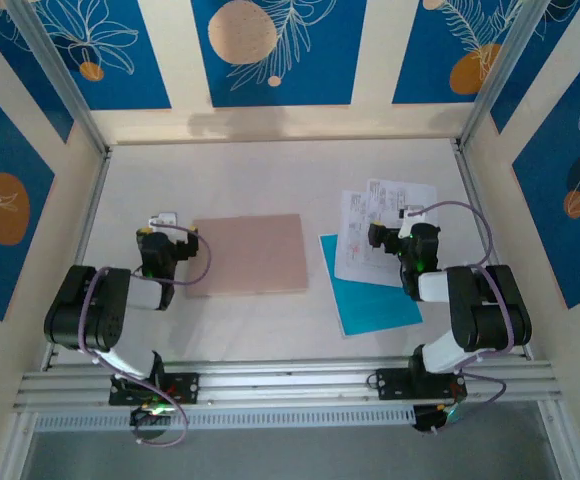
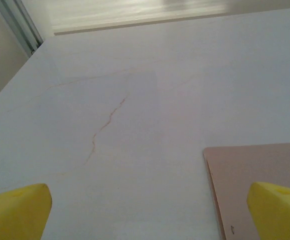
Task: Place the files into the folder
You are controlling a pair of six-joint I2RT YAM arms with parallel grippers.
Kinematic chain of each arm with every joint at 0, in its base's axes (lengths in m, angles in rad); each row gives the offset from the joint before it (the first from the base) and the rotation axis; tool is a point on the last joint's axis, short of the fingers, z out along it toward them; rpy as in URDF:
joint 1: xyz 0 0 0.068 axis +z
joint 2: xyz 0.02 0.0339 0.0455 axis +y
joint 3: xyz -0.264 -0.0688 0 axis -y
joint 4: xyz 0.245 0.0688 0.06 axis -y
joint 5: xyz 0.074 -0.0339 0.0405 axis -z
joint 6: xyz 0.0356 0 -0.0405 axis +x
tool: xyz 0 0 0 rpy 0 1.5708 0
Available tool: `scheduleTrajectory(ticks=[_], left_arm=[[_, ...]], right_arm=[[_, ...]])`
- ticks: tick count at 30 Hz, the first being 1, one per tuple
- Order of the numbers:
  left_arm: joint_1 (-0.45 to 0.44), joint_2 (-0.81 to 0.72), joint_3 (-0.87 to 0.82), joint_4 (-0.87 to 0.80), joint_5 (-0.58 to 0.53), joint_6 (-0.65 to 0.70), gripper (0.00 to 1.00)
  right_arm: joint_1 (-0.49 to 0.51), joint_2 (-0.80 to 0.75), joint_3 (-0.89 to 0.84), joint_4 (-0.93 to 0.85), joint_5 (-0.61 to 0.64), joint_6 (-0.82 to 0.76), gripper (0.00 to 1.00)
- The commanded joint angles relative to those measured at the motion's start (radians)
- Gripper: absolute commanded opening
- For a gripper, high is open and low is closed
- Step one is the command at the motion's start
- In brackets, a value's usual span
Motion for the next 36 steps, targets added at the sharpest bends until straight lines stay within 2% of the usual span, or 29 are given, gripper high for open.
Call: scheduleTrajectory(ticks=[1, 24, 26, 28, 31, 34, 35, 36], left_arm=[[0.003, -0.009, -0.003, 0.022, 0.014, -0.012, 1.00], [0.003, -0.010, -0.001, 0.020, 0.013, -0.011, 1.00], [-0.001, -0.012, -0.017, 0.054, -0.025, -0.015, 1.00], [-0.014, -0.028, -0.043, 0.089, -0.064, -0.012, 1.00], [-0.083, -0.041, -0.063, 0.139, -0.106, 0.058, 1.00], [-0.101, -0.038, -0.113, 0.240, -0.123, 0.083, 1.00], [-0.119, -0.050, -0.114, 0.245, -0.183, 0.094, 1.00], [-0.151, -0.079, -0.102, 0.209, -0.321, 0.093, 1.00]], right_arm=[[0.000, -0.001, 0.019, 0.017, 0.014, -0.011, 0.99], [0.002, 0.000, 0.018, 0.020, 0.015, -0.011, 0.99], [0.002, -0.009, 0.011, 0.027, 0.017, -0.012, 0.99], [0.018, -0.065, 0.021, -0.035, 0.064, -0.016, 0.99], [0.072, -0.187, 0.067, -0.194, 0.161, -0.046, 0.99], [0.112, -0.319, 0.131, -0.282, 0.182, -0.038, 0.99], [0.125, -0.353, 0.196, -0.374, 0.197, -0.005, 0.99], [0.130, -0.364, 0.272, -0.494, 0.227, 0.052, 0.99]])
